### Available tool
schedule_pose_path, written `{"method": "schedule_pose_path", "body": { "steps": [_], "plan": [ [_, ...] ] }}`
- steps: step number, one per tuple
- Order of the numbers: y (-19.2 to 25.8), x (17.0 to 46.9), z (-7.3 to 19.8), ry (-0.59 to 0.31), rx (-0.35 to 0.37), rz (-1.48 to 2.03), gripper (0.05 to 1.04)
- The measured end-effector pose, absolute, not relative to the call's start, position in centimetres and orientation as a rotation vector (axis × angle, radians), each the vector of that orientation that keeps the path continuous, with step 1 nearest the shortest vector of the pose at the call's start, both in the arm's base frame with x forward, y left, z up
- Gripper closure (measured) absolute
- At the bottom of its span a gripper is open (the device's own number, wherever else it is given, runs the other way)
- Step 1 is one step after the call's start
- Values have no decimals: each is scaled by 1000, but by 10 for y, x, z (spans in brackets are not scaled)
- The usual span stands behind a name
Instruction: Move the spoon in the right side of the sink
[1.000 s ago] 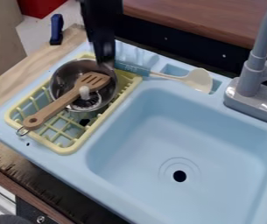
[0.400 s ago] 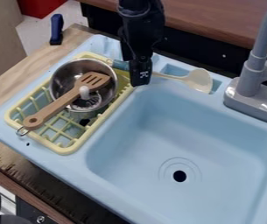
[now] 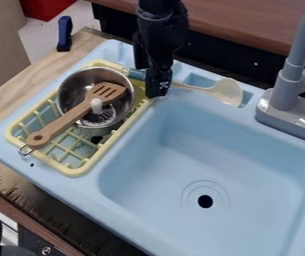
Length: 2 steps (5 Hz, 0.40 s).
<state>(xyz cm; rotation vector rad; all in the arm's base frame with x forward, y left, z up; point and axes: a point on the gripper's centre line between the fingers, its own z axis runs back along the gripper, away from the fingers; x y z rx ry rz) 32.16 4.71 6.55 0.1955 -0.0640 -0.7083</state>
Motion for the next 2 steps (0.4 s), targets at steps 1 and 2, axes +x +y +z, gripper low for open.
{"method": "schedule_pose_path", "body": {
  "steps": [1, 2],
  "plan": [
    [50, 323, 63, -52, 209, -705, 118],
    [46, 324, 62, -55, 203, -710, 372]
  ]
}}
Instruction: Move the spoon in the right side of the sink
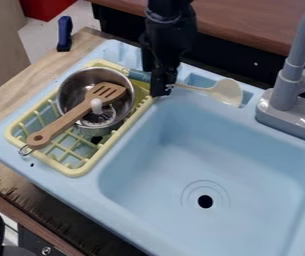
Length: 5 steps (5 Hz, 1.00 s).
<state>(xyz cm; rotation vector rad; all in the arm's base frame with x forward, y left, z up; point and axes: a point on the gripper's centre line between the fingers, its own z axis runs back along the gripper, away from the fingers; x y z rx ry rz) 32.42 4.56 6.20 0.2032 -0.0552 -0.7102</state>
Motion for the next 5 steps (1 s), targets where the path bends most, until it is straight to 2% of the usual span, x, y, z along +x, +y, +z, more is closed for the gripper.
{"method": "schedule_pose_path", "body": {
  "steps": [1, 2, 3, 4, 5],
  "plan": [
    [45, 323, 60, -45, 211, -724, 631],
    [44, 322, 60, -48, 226, -748, 709],
    [43, 321, 60, -49, 222, -751, 716],
    [38, 320, 61, -54, 186, -744, 738],
    [40, 320, 64, -69, 169, -749, 862]
  ]
}}
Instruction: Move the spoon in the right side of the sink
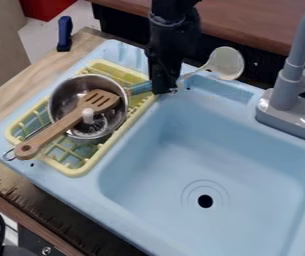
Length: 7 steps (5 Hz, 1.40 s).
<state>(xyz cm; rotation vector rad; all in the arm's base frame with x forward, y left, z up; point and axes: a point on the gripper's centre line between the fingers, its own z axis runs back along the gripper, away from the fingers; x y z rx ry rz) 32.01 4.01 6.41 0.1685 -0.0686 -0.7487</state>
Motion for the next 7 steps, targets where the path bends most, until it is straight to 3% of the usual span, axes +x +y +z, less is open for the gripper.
{"method": "schedule_pose_path", "body": {
  "steps": [2, 3, 4, 6, 7],
  "plan": [
    [50, 330, 83, -133, 171, -813, 871],
    [46, 326, 84, -117, 132, -796, 871],
    [36, 315, 106, -148, 78, -728, 871],
    [10, 271, 116, -122, -55, -693, 871],
    [-2, 249, 111, -57, -107, -636, 871]
  ]
}}
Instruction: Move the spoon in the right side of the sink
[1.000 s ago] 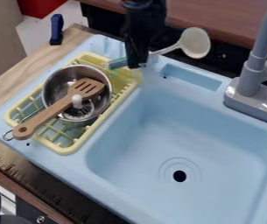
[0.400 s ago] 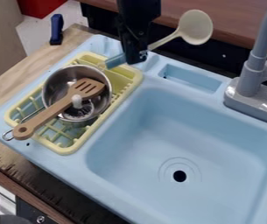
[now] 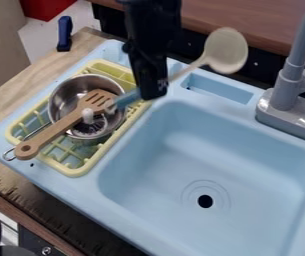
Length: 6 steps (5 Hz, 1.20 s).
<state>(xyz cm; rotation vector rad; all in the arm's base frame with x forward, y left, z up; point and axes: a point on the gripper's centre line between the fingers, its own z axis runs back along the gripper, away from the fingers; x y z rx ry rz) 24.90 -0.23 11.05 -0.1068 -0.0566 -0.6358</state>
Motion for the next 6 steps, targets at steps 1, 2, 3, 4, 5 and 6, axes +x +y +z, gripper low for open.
{"method": "schedule_pose_path", "body": {
  "steps": [1, 2, 3, 4, 5, 6],
  "plan": [
    [-17, 234, 104, 20, -154, -495, 871],
    [-36, 218, 92, 77, -192, -431, 871],
    [-54, 207, 78, 117, -225, -419, 871],
    [-79, 197, 55, 123, -198, -430, 871],
    [-101, 194, 37, 93, -176, -439, 871],
    [-116, 195, 26, 47, -196, -429, 871]
  ]
}}
